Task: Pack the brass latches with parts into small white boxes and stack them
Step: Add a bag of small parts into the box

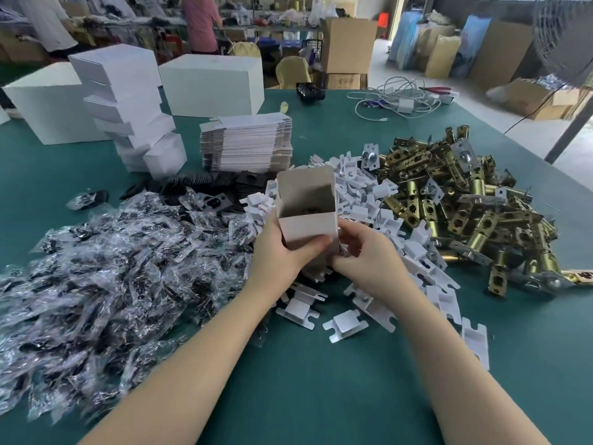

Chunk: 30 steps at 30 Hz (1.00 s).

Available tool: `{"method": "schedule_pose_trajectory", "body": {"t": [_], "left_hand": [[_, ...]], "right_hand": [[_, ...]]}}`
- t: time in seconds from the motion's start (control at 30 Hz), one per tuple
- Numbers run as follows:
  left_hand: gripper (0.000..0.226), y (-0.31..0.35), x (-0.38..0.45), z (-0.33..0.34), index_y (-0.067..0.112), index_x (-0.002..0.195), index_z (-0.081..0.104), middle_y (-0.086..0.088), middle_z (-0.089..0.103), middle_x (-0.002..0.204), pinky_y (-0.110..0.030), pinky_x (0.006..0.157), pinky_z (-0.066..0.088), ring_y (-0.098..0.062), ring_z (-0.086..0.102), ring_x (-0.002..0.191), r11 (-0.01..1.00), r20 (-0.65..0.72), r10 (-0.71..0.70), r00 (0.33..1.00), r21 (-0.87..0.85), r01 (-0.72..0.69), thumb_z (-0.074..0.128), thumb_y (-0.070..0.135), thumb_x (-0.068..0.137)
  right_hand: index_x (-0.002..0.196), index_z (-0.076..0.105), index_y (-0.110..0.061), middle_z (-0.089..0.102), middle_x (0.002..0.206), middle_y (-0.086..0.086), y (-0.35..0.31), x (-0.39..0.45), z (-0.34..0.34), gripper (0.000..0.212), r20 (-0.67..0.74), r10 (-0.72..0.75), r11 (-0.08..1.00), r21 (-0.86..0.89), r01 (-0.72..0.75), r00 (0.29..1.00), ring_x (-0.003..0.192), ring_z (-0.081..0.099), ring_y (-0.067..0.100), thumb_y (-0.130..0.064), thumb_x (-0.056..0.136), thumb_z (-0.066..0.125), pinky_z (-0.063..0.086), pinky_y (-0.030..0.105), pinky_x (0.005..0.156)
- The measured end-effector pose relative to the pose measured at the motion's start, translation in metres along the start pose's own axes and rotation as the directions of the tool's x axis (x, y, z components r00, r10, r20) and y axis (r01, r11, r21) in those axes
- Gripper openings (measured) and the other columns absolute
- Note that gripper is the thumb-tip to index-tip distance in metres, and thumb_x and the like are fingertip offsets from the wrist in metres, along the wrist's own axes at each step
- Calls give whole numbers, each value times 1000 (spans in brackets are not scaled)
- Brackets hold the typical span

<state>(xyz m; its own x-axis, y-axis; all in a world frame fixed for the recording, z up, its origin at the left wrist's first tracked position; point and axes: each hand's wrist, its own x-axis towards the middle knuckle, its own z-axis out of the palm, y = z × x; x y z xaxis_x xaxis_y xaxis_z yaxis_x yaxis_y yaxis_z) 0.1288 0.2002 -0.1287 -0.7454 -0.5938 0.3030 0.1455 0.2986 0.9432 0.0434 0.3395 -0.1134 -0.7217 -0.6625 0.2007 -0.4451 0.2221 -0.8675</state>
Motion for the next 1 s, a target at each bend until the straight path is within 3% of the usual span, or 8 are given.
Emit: {"method": "schedule_pose_trajectory", "body": {"t": [0.13, 0.2, 0.3, 0.4, 0.6, 0.73, 0.87, 1.0], "left_hand": [[47, -8, -2, 1, 22, 114, 61, 16, 73, 100, -14, 63, 54, -1, 72, 84, 996, 28, 29, 999, -80, -26, 86, 11, 75], [43, -5, -3, 1, 21, 113, 62, 19, 74, 97, -14, 58, 54, -1, 72, 78, 995, 53, 21, 998, -101, -15, 85, 14, 77], [49, -3, -3, 0, 21, 113, 63, 27, 72, 95, -8, 67, 49, 6, 68, 87, 998, 42, 35, 999, -55, -32, 83, 33, 70], [51, -4, -2, -1, 16, 116, 64, 28, 72, 94, -6, 66, 49, 8, 68, 87, 996, 57, 26, 998, -85, -21, 84, 28, 70], [57, -6, 1, -2, 16, 116, 67, 20, 75, 98, -10, 71, 50, 2, 69, 93, 987, 59, -13, 998, -162, 22, 85, 32, 65], [52, -10, 5, -5, 22, 114, 65, 20, 75, 97, -12, 71, 51, 2, 69, 93, 983, 130, -65, 989, -163, 86, 87, 21, 67], [46, -13, 9, -9, 31, 107, 63, 23, 74, 93, -10, 69, 51, 5, 69, 87, 977, 184, -93, 978, -174, 126, 81, 10, 69], [40, -11, 11, -8, 22, 103, 66, 13, 76, 94, -14, 69, 53, -3, 71, 87, 980, 127, -80, 989, -169, 101, 86, 4, 74]], "right_hand": [[143, 48, -30, 57, 127, -10, 1, 11, -31, 66, -162, 32, 939, -333, -85, 986, 85, 57, -1, -5, 83, 62, 44, 12, 70], [145, 46, -31, 53, 137, 0, 2, 18, -44, 59, -182, 89, 762, -621, -184, 979, 93, 58, 19, -16, 89, 59, 52, 31, 78], [140, 51, -32, 57, 133, 5, 1, 30, -49, 43, -88, 252, 504, -838, -208, 964, 115, 54, 30, -30, 97, 55, 49, 43, 92], [126, 63, -29, 62, 128, 3, -7, 41, -50, 31, 10, 321, 480, -864, -154, 947, 106, 62, 26, -19, 99, 50, 54, 43, 90], [128, 64, -26, 66, 126, 2, -14, 48, -59, 36, 91, 286, 528, -846, -78, 954, 103, 65, 21, -12, 95, 60, 54, 36, 92], [120, 69, -21, 74, 105, 4, -12, 43, -65, 29, -132, 49, 651, -748, -133, 990, 65, 63, 17, -16, 101, 48, 59, 37, 65], [116, 72, -15, 73, 102, -6, -30, 35, -70, 23, -415, -150, 921, -388, -25, 897, 74, 63, 1, -20, 96, 62, 52, 14, 70], [104, 71, -20, 73, 92, -5, -76, 28, -65, 13, -377, -142, 985, 37, 168, 915, 77, 70, 8, -19, 91, 69, 59, 24, 72]]}}
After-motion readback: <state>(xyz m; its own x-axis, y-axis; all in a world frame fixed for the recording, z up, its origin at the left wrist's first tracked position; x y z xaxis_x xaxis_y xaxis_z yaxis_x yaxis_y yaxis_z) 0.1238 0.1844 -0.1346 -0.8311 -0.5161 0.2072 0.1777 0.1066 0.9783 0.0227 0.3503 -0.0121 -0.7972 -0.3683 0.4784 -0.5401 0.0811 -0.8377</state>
